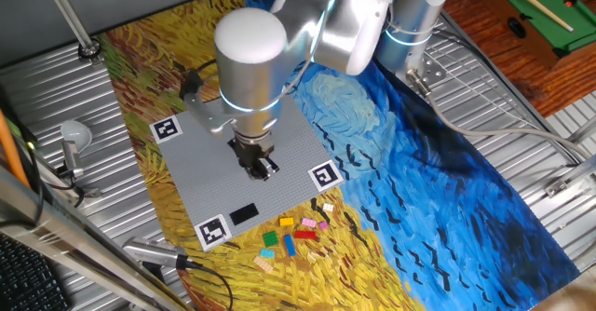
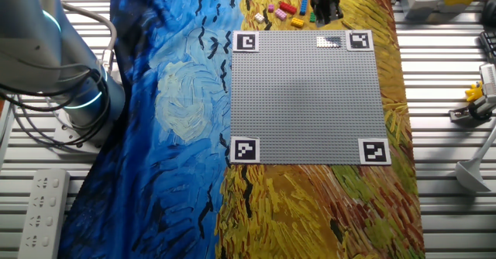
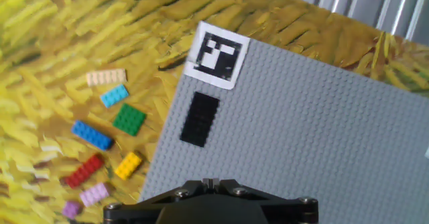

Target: Stack small Lego blocks randomly, one at a time

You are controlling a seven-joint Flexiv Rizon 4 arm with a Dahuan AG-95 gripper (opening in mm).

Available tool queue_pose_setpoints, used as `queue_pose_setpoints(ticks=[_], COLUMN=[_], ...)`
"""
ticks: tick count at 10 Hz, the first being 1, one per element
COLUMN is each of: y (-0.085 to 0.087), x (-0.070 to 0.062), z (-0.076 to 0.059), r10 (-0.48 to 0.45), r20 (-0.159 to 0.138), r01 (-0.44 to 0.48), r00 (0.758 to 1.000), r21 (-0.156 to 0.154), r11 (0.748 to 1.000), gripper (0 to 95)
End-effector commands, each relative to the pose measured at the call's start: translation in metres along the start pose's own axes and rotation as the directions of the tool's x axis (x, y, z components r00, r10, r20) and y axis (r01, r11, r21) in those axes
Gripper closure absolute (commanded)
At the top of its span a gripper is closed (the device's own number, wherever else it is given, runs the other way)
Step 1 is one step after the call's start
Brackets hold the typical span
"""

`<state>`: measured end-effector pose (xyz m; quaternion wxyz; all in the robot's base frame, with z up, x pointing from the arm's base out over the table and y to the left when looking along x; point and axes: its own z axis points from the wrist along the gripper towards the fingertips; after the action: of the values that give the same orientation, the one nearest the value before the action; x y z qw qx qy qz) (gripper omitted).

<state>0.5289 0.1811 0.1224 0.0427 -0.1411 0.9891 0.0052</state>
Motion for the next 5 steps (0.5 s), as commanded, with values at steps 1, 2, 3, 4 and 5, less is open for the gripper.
queue_pose_setpoints(ticks=[1, 2, 3, 4, 5], y=[0.030, 0.045, 0.059, 0.072, 0.072], x=[-0.014, -0.017, -0.019, -0.022, -0.022], z=[0.026, 0.037, 0.045, 0.052, 0.052], r10=[-0.102, -0.087, -0.073, -0.055, -0.039], r20=[-0.033, -0.024, -0.014, -0.007, -0.004], r01=[0.101, 0.086, 0.072, 0.055, 0.039], r00=[0.994, 0.996, 0.997, 0.998, 0.999], r21=[-0.045, -0.038, -0.033, -0.029, -0.018], r11=[0.994, 0.996, 0.997, 0.998, 0.999], gripper=[95.0, 95.0, 95.0, 95.0, 95.0])
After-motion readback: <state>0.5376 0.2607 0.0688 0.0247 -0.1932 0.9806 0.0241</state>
